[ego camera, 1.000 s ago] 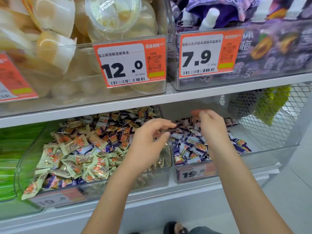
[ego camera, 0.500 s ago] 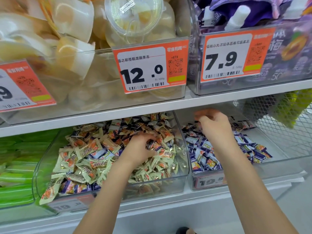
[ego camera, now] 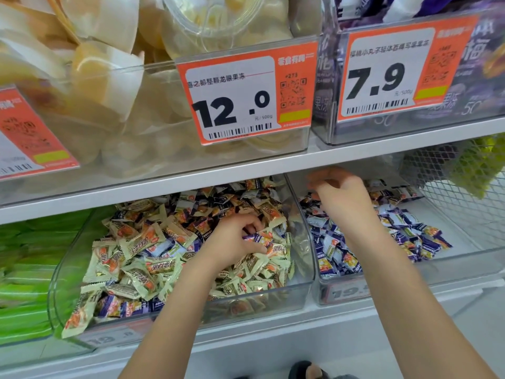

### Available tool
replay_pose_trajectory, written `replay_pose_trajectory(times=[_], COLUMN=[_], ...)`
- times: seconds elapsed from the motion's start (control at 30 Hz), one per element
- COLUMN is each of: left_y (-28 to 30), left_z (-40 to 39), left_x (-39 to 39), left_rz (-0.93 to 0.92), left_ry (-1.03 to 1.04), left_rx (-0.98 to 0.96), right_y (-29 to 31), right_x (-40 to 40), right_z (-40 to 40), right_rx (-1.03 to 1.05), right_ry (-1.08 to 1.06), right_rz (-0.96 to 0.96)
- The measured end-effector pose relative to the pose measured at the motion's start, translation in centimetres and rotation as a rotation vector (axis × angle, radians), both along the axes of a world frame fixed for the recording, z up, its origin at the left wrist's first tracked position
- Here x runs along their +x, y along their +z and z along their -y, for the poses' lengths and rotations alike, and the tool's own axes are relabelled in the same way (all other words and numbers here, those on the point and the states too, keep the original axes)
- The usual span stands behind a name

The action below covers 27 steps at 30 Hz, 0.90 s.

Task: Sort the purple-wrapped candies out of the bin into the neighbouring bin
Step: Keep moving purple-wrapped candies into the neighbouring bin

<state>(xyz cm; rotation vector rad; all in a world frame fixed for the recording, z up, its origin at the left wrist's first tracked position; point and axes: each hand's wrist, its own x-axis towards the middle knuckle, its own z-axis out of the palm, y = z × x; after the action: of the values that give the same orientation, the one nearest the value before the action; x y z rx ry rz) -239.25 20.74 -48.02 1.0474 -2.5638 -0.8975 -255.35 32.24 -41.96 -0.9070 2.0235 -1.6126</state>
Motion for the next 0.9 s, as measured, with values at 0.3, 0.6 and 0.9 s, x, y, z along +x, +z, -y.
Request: replay_pose_trajectory(times=[0.3,0.6,0.9], left_y=[1.5,3.0,5.3], left_z=[-0.5,-0.4,-2.4], left_x=[0.4,1.4,2.2], left_rz=[-0.05,-0.356,-0.537], left_ry=[0.079,0.465,0.446], left_rx=[0.187,0.312,0.518], right_y=[-0.4,-0.4,-0.1], right_x=[-0.5,0.9,4.7], right_z=[-1.2,-1.1,-0.9], right_rx=[0.02,-0.015,-0.088], right_ry=[0.011,0.076,0.278], right_rz=[-0.035,-0.104,-0.59])
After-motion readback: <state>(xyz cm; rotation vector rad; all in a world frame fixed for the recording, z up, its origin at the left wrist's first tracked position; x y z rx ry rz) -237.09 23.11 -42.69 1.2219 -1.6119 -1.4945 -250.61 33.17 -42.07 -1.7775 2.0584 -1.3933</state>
